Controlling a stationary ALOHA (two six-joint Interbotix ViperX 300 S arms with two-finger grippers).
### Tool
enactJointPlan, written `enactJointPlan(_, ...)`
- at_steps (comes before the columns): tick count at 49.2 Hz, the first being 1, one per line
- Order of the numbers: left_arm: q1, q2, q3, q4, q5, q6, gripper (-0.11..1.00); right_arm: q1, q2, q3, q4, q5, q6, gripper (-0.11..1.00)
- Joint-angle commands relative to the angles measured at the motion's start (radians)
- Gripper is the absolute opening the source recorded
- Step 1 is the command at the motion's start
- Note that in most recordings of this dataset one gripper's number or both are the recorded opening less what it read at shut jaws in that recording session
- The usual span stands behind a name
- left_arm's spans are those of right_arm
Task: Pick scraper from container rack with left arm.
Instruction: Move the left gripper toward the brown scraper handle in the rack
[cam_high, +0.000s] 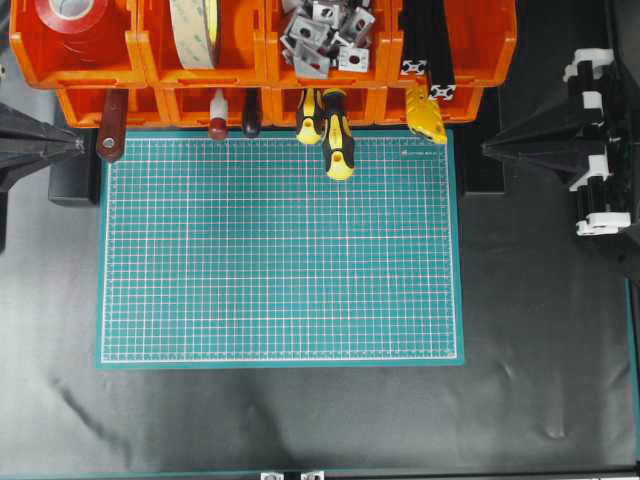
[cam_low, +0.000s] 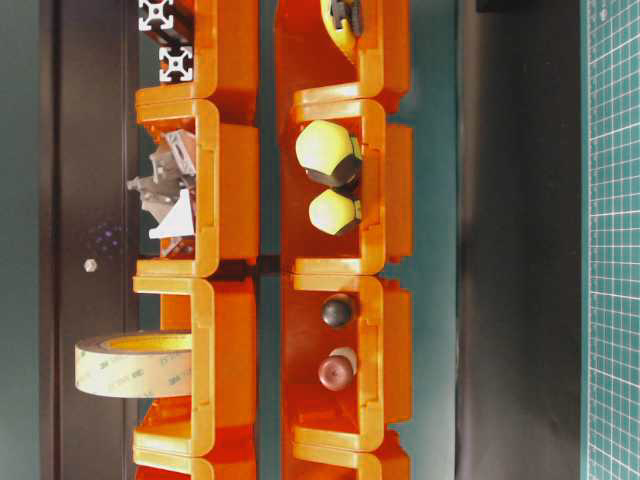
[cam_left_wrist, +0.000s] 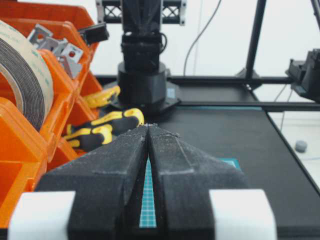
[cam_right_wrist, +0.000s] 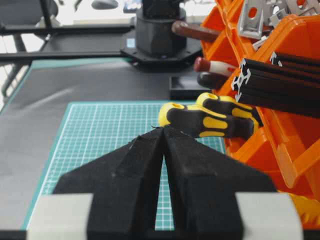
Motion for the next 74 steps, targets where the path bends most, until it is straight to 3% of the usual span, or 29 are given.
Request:
enactJointPlan(1, -0.003, 0.017, -0.067, 0.043, 0.066, -0.026, 0.06, 0.0, 0.012, -0.034, 0.003, -0.012, 0.011, 0.02)
enactJointPlan(4, -0.009, 0.02, -0.121, 0.043, 0.167, -0.044, 0.09, 0.0, 0.011, -0.037, 0.015, -0.015, 0.015, 0.05)
enactJointPlan(8, -0.029, 0.023, -0.189, 0.046, 0.298, -0.044, 0.0, 0.002, 0.006, -0.04, 0.028, -0.015, 0.041, -0.01)
enactJointPlan(27, -0.156, 0.098, -0.514, 0.06, 0.963, 0.008, 0.0, 0.006, -0.005, -0.041, 0.029, -0.008, 0.156, -0.01)
enactJointPlan(35, -0.167, 0.23, -0.626, 0.115, 1.192, 0.058, 0.0, 0.008, -0.005, -0.043, 0.034, 0.002, 0.199, -0.01)
enactJointPlan(40, -0.207, 0.293, -0.68, 0.196, 1.249, 0.084, 0.0, 0.012, -0.005, -0.044, 0.038, 0.002, 0.242, -0.01)
enactJointPlan(45, -0.261, 0.325, -0.713, 0.371, 1.31, 0.061, 0.0, 0.014, -0.005, -0.046, 0.038, 0.008, 0.284, -0.01)
enactJointPlan(50, -0.319, 0.354, -0.735, 0.558, 1.396, -0.011, 0.0, 0.014, -0.005, -0.046, 0.038, 0.02, 0.299, -0.01)
enactJointPlan(54, -0.371, 0.368, -0.733, 0.661, 1.453, -0.078, 0.0, 0.012, -0.005, -0.048, 0.038, 0.026, 0.301, -0.01)
enactJointPlan(65, -0.509, 0.4, -0.643, 0.712, 1.471, -0.305, 0.0, 0.011, -0.006, -0.048, 0.038, 0.038, 0.301, -0.01)
enactJointPlan(69, -0.541, 0.426, -0.618, 0.762, 1.483, -0.405, 0.0, 0.011, -0.006, -0.049, 0.04, 0.043, 0.301, -0.01)
enactJointPlan(74, -0.555, 0.466, -0.601, 0.819, 1.534, -0.471, 0.0, 0.008, -0.008, -0.049, 0.04, 0.051, 0.301, -0.01)
